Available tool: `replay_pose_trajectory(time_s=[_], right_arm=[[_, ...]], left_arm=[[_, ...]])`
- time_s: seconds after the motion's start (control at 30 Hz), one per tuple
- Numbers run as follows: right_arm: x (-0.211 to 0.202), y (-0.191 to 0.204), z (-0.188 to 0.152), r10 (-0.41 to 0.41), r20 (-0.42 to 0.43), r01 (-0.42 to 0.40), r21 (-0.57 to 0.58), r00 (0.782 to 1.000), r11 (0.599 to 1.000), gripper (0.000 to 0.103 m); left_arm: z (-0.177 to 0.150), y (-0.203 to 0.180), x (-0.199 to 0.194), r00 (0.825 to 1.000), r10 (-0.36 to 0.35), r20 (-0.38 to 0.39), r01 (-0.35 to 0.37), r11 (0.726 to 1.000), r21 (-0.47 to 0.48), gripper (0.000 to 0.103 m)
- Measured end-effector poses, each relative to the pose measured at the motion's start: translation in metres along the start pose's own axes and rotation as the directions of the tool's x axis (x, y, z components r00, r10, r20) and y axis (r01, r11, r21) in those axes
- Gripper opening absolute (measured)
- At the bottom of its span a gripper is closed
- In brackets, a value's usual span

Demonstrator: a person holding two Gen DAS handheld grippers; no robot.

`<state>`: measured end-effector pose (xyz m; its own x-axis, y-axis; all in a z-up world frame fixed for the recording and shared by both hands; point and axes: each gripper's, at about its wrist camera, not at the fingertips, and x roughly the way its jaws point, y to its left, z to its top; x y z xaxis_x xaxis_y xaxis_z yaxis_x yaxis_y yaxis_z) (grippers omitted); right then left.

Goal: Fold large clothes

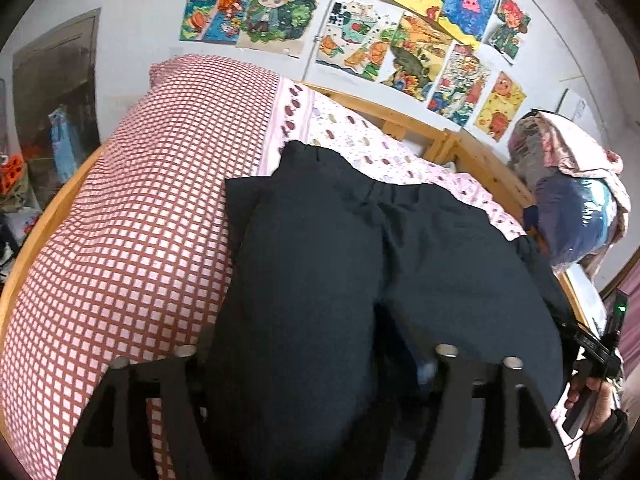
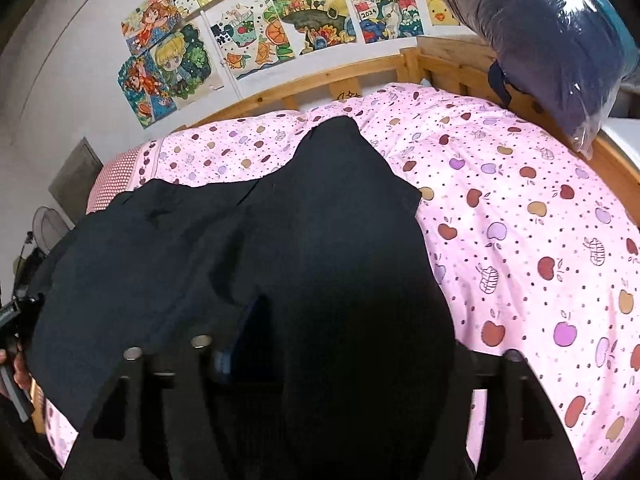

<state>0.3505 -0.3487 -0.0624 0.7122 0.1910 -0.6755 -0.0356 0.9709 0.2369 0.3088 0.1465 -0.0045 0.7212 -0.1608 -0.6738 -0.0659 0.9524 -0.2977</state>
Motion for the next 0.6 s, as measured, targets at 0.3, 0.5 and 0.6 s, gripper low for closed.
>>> replay_pose_trajectory(time_s=[0.3,0.5,0.6], right_arm=[[-0.013,0.005,-0.002,-0.097,0.065,0.099,-0.038,0.993,0.994,0.085],[-0.037,0.008,-0.002,-0.151,0.176,0.164,-0.063,0.973,0.984,0.094],[-0.052,0.010,-0.002,-0.166,0.221,0.186,-0.075,0.961,0.980,0.096]], left_arm=[[-0.003,-0.013,-0.020,0.990,0.076,0.117,-0.082,0.995,0.050,0.102],[-0.010,-0.031,-0.029,0.972,0.158,0.172,-0.179,0.977,0.118,0.103],[-0.014,-0.040,-0.037,0.964,0.172,0.202,-0.203,0.968,0.148,0.103]])
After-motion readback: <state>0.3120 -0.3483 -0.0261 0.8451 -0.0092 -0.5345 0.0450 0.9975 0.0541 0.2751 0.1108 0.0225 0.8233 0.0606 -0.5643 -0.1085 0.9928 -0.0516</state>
